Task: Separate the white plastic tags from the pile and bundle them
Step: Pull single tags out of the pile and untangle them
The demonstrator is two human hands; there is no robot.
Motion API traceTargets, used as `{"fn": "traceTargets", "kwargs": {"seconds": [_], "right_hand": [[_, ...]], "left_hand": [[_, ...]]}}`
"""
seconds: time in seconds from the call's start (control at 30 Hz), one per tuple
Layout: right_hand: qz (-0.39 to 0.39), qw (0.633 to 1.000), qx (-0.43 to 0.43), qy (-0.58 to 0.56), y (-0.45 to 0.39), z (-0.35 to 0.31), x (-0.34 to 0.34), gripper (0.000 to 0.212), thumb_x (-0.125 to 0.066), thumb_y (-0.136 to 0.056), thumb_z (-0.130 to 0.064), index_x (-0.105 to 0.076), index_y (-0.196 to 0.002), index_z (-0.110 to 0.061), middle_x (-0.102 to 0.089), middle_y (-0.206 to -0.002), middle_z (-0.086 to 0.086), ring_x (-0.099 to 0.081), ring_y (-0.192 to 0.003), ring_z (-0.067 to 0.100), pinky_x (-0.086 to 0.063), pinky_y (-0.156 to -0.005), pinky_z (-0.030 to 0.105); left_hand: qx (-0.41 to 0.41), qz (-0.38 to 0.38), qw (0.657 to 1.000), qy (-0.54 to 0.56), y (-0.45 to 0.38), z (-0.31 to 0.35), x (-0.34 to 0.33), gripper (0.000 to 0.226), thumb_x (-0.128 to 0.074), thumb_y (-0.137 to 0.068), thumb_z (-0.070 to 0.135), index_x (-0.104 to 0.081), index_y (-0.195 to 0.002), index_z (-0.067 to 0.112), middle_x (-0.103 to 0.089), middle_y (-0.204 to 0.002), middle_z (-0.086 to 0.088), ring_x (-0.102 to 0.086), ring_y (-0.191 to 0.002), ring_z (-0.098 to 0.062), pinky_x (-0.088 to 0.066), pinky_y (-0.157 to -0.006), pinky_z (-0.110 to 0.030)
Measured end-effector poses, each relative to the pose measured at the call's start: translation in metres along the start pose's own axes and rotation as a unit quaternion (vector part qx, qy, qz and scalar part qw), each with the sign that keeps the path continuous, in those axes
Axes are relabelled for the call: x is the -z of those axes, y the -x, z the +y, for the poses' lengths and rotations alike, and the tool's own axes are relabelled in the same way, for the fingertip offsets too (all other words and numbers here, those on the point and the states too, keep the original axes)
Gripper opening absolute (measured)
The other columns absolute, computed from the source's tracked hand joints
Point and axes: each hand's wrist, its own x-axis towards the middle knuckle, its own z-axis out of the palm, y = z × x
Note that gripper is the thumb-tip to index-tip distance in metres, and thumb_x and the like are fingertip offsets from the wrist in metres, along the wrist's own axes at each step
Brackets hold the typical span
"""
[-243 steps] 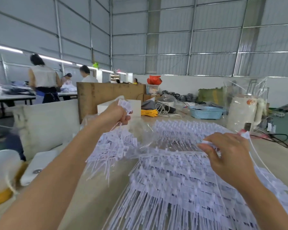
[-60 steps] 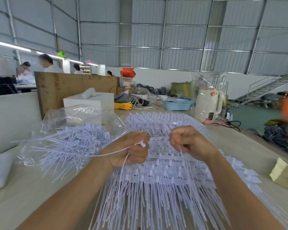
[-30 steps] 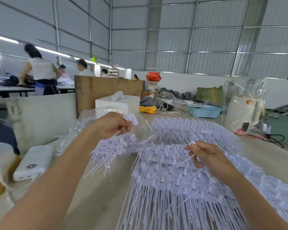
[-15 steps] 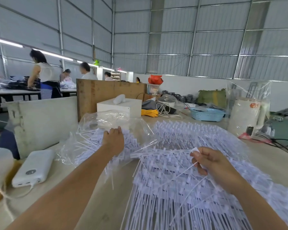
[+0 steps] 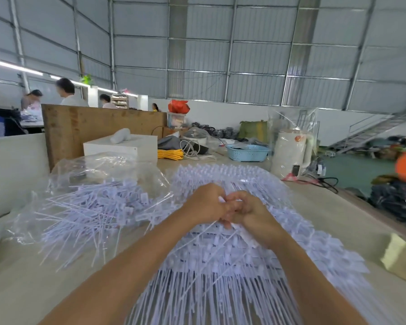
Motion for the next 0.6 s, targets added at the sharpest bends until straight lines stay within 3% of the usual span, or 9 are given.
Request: {"fn": "traceTargets", "kwargs": {"seconds": [0.07,0.13,0.27,0.33,0.4,0.47,0.6], "right_hand": [[0.001,1.0,-0.026,-0.004,-0.001,0.0,-0.002,0.032,-0.06,-0.079,0.018,-0.044,-0.098,-0.003,-0.065,-0.063,0.009,-0.064,-0.053,0.017,-0.053,-0.058,0.022],[0.015,0.999,-0.039,0.017,-0.004,0.002,-0.006,0.035,-0.064,-0.079,0.014,-0.042,-0.097,-0.005,-0.063,-0.069,0.013,-0.065,-0.051,0.021,-0.054,-0.058,0.028],[0.029,0.995,-0.016,0.099,-0.005,-0.001,-0.006,0.013,-0.068,-0.083,-0.001,-0.056,-0.084,-0.007,-0.067,-0.066,0.005,-0.066,-0.052,0.014,-0.053,-0.06,0.025],[0.031,0.995,0.0,0.093,-0.005,-0.005,-0.004,0.007,-0.068,-0.084,-0.004,-0.061,-0.08,-0.002,-0.067,-0.063,0.004,-0.064,-0.052,0.009,-0.052,-0.055,0.02],[0.036,0.994,-0.01,0.101,-0.005,-0.009,-0.003,0.009,-0.069,-0.084,-0.009,-0.063,-0.084,-0.002,-0.065,-0.066,0.006,-0.062,-0.053,0.005,-0.05,-0.052,0.017],[0.032,0.985,-0.022,0.169,-0.004,-0.012,-0.002,0.014,-0.068,-0.086,-0.016,-0.063,-0.083,-0.004,-0.062,-0.068,0.005,-0.059,-0.052,0.003,-0.046,-0.049,0.014],[-0.004,0.972,-0.002,0.234,-0.001,-0.01,0.0,0.021,-0.058,-0.093,-0.019,-0.065,-0.078,-0.006,-0.064,-0.068,0.001,-0.052,-0.05,0.002,-0.04,-0.049,0.014]], "left_hand": [[-0.009,0.037,0.998,0.053,-0.003,-0.014,-0.008,0.026,-0.069,-0.085,0.028,-0.06,-0.062,0.021,-0.052,-0.045,0.009,-0.057,-0.049,-0.002,-0.034,-0.047,-0.009],[-0.017,0.103,0.991,0.078,-0.002,-0.024,-0.012,0.031,-0.069,-0.085,0.024,-0.059,-0.056,0.022,-0.049,-0.046,0.012,-0.048,-0.043,0.003,-0.032,-0.048,-0.01],[-0.039,0.206,0.969,0.129,0.005,-0.027,-0.019,0.03,-0.067,-0.087,0.018,-0.059,-0.061,0.005,-0.051,-0.041,0.008,-0.051,-0.041,-0.001,-0.036,-0.044,-0.009],[-0.052,0.217,0.954,0.202,0.008,-0.026,-0.025,0.032,-0.064,-0.089,0.017,-0.057,-0.066,-0.003,-0.056,-0.039,0.005,-0.054,-0.036,-0.003,-0.04,-0.04,-0.012],[-0.05,0.231,0.939,0.25,0.008,-0.025,-0.027,0.033,-0.064,-0.09,0.02,-0.056,-0.066,-0.002,-0.058,-0.042,0.0,-0.056,-0.038,-0.008,-0.047,-0.042,-0.021],[-0.032,0.232,0.925,0.298,0.007,-0.025,-0.026,0.032,-0.065,-0.089,0.021,-0.057,-0.063,0.003,-0.059,-0.043,0.001,-0.056,-0.04,-0.007,-0.047,-0.044,-0.018],[0.019,0.149,0.918,0.367,0.006,-0.028,-0.021,0.025,-0.069,-0.085,0.023,-0.065,-0.069,0.004,-0.063,-0.053,0.0,-0.059,-0.049,-0.007,-0.051,-0.051,-0.018]]}}
